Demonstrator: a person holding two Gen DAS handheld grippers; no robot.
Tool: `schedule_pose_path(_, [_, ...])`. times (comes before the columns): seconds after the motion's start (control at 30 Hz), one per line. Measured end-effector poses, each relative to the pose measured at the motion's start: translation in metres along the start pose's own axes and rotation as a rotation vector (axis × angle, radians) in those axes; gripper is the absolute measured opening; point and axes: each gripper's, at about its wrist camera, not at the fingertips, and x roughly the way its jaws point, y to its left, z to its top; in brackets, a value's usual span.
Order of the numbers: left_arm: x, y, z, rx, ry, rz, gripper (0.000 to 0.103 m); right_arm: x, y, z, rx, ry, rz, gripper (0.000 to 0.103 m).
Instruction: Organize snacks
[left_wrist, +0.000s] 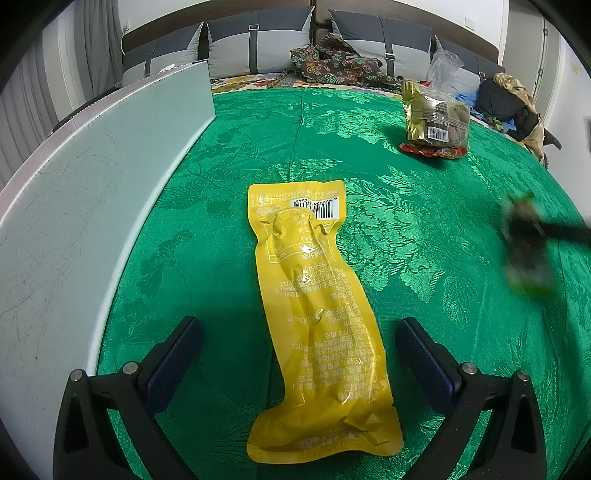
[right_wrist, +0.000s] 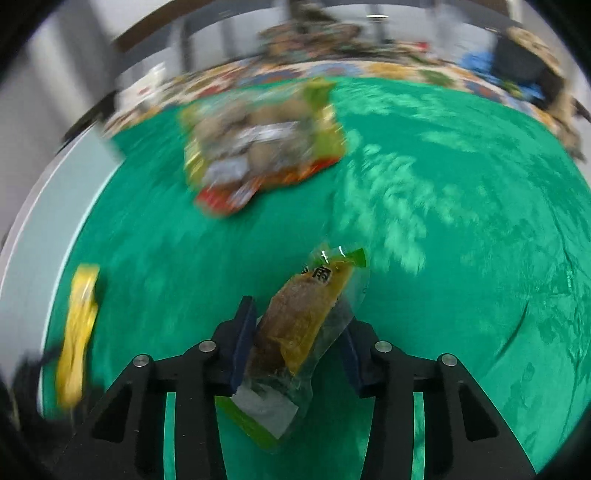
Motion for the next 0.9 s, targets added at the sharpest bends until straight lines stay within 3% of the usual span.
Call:
schedule_pose_path(0.13, [0.0,0.0,0.0,0.0,0.0,0.0,0.103,-0.025,0.009,-0.047,-0.195,0.022,0.093,0.043])
schedule_pose_path(0.23, [0.0,0.0,0.0,0.0,0.0,0.0,0.103,-0.041,0.01,-0.075,-0.284,0.007,0.102,0.047])
schedule_pose_path(0.3, [0.0,0.0,0.0,0.0,0.0,-0.001,0.103,-0.048,0.007,-0.086,-0.274,-0.029,0.048,0.062])
schedule_pose_path(0.4, [0.0,0.0,0.0,0.0,0.0,-0.001,0.103,-0.045,0.008,-0.1,-0.246,-0.068,0.009,0.076])
schedule_pose_path(0.57, [0.0,0.0,0.0,0.0,0.0,-0.001,0.103,-0.04,0.026,-0.099,-0.268,-0.111,-0.089,0.083])
schedule_pose_path(0.9, [0.001,0.0,0.0,0.0,0.0,-0.001,0.103,-0.033,0.023,-0.094,-0.231,-0.103,-0.083,0.088])
